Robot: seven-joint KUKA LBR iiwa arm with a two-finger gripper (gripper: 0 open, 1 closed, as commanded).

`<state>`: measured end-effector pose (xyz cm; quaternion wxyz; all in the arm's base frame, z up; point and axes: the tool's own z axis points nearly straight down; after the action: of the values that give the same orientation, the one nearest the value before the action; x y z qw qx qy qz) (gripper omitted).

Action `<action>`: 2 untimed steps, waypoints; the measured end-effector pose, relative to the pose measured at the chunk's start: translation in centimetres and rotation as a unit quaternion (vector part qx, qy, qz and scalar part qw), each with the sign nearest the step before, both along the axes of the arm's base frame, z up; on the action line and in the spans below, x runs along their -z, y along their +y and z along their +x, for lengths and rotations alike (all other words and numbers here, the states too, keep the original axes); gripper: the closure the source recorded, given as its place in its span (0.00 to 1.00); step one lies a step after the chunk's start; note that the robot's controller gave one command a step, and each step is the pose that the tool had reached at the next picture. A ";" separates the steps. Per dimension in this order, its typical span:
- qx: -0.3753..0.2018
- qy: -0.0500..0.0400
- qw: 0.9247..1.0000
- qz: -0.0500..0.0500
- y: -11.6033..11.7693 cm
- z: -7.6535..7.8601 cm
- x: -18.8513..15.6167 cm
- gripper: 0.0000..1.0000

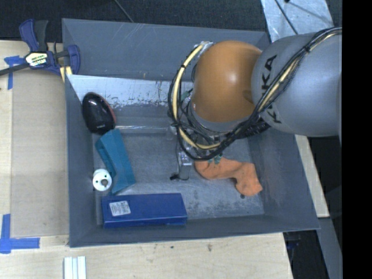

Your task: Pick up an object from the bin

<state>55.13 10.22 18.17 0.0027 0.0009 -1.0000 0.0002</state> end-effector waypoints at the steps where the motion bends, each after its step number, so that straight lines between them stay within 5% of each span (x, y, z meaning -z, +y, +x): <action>1: 0.001 -0.004 1.000 0.001 0.0 0.2 -0.5 0.00; 2: -0.010 -0.007 1.000 0.001 -4.7 1.5 4.3 0.00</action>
Offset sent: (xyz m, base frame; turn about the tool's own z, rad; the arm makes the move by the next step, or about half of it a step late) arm 0.0165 -0.0634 -0.0598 -0.0196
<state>56.63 5.50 13.91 -0.0040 0.0105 -0.9999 -0.0007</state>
